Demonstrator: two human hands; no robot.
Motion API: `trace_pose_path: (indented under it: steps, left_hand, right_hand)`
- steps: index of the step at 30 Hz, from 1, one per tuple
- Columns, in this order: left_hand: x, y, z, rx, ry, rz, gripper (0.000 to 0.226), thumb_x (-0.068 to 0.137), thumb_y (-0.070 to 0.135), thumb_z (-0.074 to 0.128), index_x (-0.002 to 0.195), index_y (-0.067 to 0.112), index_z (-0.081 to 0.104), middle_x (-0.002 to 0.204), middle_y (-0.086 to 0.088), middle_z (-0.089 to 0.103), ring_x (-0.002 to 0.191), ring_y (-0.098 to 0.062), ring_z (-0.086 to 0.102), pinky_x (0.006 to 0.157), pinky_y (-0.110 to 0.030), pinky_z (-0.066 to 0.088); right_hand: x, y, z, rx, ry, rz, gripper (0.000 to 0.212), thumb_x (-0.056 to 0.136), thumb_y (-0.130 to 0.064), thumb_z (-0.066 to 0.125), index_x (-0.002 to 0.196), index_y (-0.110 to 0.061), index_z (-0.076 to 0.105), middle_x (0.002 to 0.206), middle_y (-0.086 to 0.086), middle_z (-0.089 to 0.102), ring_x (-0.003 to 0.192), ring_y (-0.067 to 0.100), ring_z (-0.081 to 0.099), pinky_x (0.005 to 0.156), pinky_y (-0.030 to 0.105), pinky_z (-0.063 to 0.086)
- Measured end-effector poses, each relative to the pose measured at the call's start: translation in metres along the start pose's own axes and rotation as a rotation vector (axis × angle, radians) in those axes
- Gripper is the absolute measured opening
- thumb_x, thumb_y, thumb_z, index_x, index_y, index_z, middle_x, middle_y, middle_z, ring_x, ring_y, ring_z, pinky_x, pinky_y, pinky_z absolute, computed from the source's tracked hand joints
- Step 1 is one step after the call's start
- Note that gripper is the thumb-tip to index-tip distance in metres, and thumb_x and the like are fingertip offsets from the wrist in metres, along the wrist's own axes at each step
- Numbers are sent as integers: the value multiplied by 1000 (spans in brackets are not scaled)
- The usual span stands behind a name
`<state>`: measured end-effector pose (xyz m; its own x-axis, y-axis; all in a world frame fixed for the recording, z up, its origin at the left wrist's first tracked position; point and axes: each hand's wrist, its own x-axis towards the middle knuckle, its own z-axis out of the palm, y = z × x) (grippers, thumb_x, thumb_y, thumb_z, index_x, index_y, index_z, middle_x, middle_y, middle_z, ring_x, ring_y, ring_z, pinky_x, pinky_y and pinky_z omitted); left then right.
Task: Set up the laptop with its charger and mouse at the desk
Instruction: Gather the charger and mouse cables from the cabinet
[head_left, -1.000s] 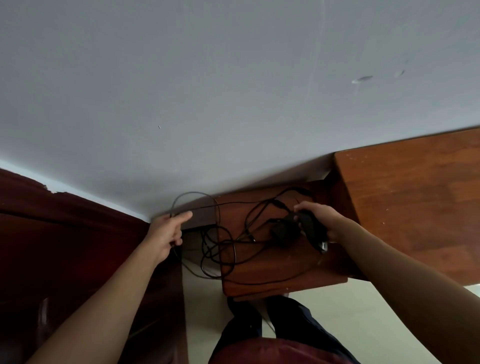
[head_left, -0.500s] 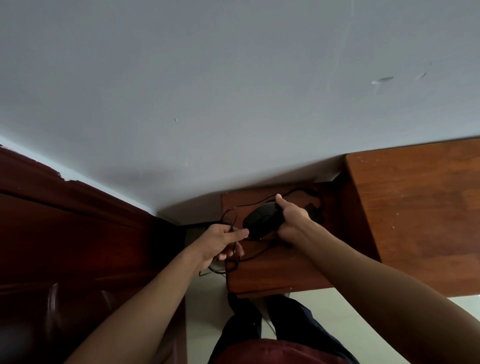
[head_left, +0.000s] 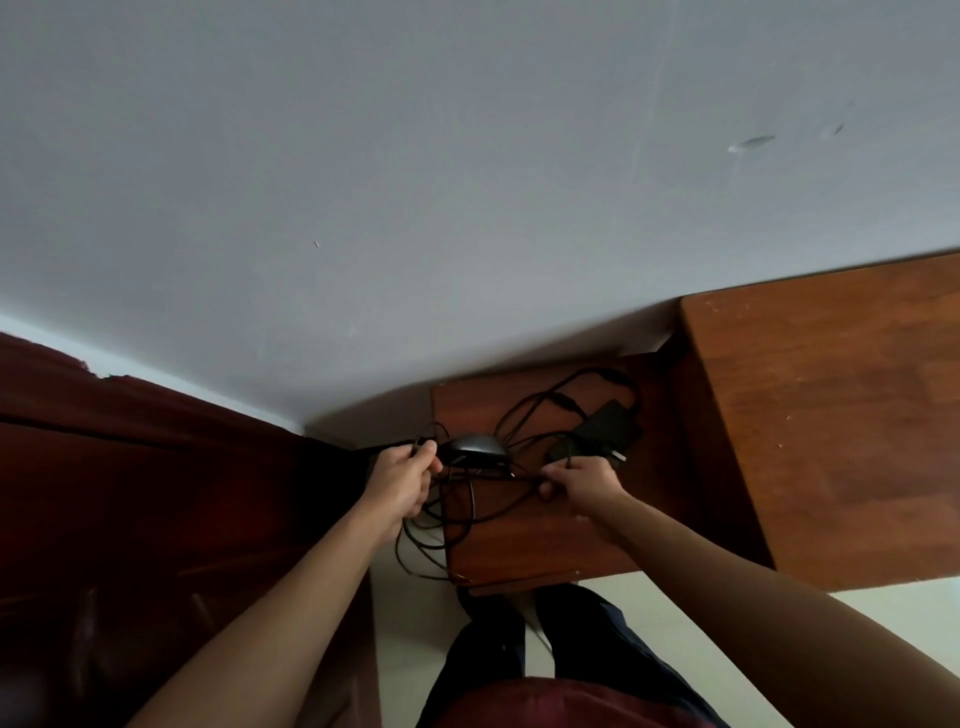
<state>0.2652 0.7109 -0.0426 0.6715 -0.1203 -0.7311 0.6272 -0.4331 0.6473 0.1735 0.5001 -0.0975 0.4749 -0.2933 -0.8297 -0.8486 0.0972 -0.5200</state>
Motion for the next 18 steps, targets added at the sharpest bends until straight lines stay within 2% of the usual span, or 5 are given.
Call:
trace_pose_path:
  steps: [5,8,11,15,18]
  left_hand:
    - [4,-6,-16,34,64,-36,32,102,24,42,77,6,52,49,0,30,35,-8,22,36,-16,15]
    - [4,-16,-26,16,88,-64,33,101,25,44,77,5,54,47,1,31,33,-7,24,35,-17,16]
    - [3,-32,-28,10,120,-99,34,100,28,45,76,7,56,47,3,32,35,-8,26,37,-20,17]
    - [0,-55,-29,-50,197,-112,33,99,28,47,76,8,56,47,4,33,33,-5,28,35,-19,18]
    - [0,-72,-28,-80,254,-128,33,99,29,47,75,7,56,45,5,32,31,-5,26,34,-17,17]
  right_hand:
    - [30,15,-38,-726,274,-201,18,96,-32,49,96,-24,65,90,4,68,88,25,66,65,28,43]
    - [52,4,-31,-1105,215,-439,28,97,-32,44,115,-23,63,115,7,60,114,29,52,81,37,44]
    - [78,-15,-2,-1388,34,-628,42,94,-33,48,135,-28,50,148,11,35,138,33,25,104,47,33]
    - [110,-21,37,-1656,-199,-716,108,78,-57,68,154,-25,-1,162,12,-11,148,36,-11,114,56,16]
    - [132,-17,44,-1807,-222,-621,141,60,-67,77,152,-19,-19,160,19,-14,146,43,-9,114,60,15]
